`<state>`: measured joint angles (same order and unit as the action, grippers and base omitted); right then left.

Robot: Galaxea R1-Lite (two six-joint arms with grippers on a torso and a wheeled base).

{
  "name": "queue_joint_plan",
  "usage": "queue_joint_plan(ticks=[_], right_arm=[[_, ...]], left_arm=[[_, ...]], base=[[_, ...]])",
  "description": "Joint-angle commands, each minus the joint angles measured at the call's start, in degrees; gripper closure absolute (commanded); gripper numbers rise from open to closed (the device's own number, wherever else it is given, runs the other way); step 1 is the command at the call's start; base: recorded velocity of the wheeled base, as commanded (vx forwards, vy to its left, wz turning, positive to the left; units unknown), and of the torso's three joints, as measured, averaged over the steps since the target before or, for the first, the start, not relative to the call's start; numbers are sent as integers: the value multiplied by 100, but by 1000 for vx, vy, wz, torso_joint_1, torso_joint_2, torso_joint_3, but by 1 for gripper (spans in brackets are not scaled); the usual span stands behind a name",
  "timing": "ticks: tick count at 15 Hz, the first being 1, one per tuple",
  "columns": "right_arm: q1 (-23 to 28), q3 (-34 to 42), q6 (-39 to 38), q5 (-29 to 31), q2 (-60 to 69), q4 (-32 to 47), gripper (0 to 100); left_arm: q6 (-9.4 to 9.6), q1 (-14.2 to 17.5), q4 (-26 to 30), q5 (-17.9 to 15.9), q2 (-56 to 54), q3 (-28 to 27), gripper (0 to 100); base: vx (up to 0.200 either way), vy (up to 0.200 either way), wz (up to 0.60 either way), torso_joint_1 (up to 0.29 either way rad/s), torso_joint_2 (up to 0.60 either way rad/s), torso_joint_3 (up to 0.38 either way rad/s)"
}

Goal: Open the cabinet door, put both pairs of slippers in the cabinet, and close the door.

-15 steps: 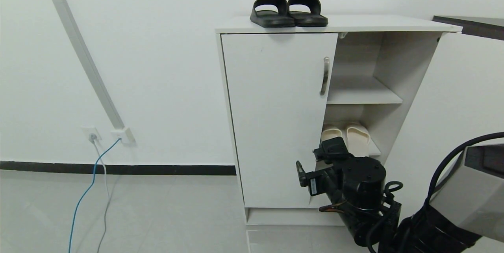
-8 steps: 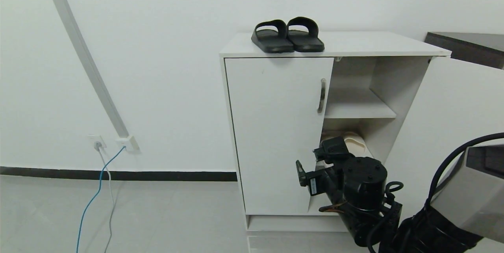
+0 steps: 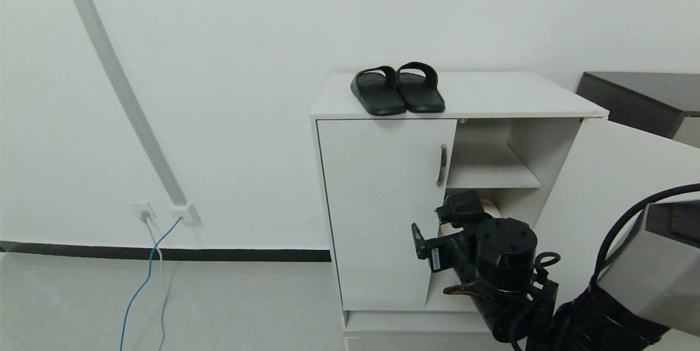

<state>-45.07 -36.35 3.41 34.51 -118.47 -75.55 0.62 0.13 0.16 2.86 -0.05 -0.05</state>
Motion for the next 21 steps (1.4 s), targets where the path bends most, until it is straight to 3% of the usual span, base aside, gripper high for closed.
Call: queue_joint_plan(ticks=[1, 21], right_arm=[[-2, -3, 10, -6, -10, -4, 0], [-2, -21, 10, -6, -141, -101, 0]], left_arm=[[-1, 4, 2, 4, 5, 5, 100], [8, 4, 2, 12, 5, 5, 100]], base=[[0, 0, 0, 154, -486, -320], [0, 0, 0, 219, -527, -316]])
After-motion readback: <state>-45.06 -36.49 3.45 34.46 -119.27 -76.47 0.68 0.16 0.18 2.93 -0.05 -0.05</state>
